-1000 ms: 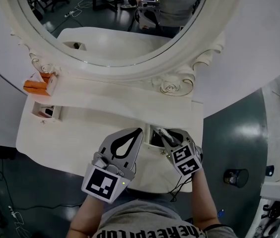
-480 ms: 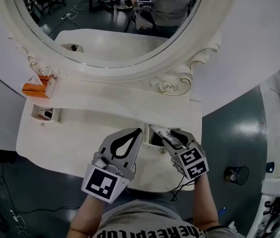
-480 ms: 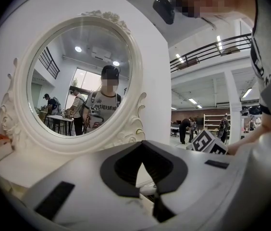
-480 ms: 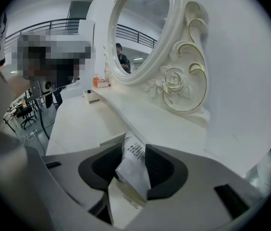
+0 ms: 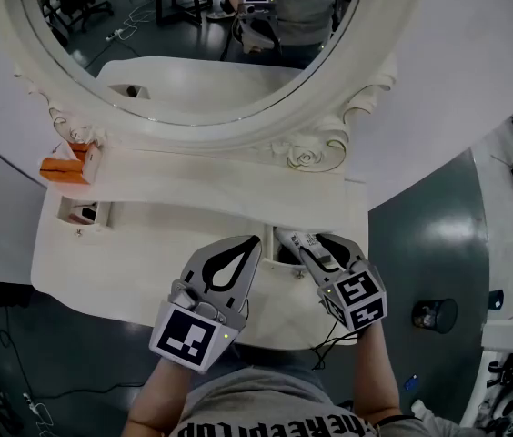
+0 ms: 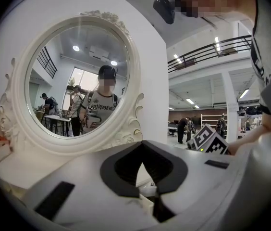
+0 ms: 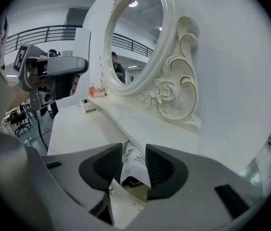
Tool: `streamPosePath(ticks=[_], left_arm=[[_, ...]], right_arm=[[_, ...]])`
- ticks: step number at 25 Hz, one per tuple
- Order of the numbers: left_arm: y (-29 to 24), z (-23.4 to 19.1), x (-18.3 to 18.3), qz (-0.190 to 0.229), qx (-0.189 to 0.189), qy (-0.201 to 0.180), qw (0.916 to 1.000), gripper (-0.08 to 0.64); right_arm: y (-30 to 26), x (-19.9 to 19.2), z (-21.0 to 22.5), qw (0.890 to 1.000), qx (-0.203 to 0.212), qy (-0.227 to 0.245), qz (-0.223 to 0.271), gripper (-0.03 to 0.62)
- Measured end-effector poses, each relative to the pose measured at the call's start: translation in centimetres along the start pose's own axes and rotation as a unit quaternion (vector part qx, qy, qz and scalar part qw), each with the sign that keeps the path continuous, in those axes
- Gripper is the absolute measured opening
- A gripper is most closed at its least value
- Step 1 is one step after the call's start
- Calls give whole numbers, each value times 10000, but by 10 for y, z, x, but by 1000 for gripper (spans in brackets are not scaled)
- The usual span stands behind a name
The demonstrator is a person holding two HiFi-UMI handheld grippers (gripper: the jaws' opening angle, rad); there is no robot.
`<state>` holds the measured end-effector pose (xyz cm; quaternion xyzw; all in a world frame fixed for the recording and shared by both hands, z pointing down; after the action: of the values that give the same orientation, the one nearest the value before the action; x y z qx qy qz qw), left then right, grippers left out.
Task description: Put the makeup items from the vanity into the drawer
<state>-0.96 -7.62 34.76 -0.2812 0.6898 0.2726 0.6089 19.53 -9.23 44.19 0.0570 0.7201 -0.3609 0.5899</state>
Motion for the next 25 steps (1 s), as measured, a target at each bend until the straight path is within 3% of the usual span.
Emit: streamPosePath(ticks=[9,16,25], left_arm=[[3,1,4,5,-219,-30,9998,14],[5,4,10,23,-474,-45,9989,14],[4,7,14,35,-929,-37,9957,14]], right_arm=[[12,13,-7,9981,-355,-133,482,30],[23,24,-17,9955,-445,-351,753,12],[40,35,-33,9853,-557,-959,1297,12]])
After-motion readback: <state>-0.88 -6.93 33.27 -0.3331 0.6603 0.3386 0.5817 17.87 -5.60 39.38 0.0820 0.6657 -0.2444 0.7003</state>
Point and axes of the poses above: the fingertips, and each gripper's own axes: y backward along the fingers, z to its right, x out of its top, the point moved 8 cm from there along y, backward along the fingers, and after that the axes turned 11 degrees about z, right-handed, at the moved point
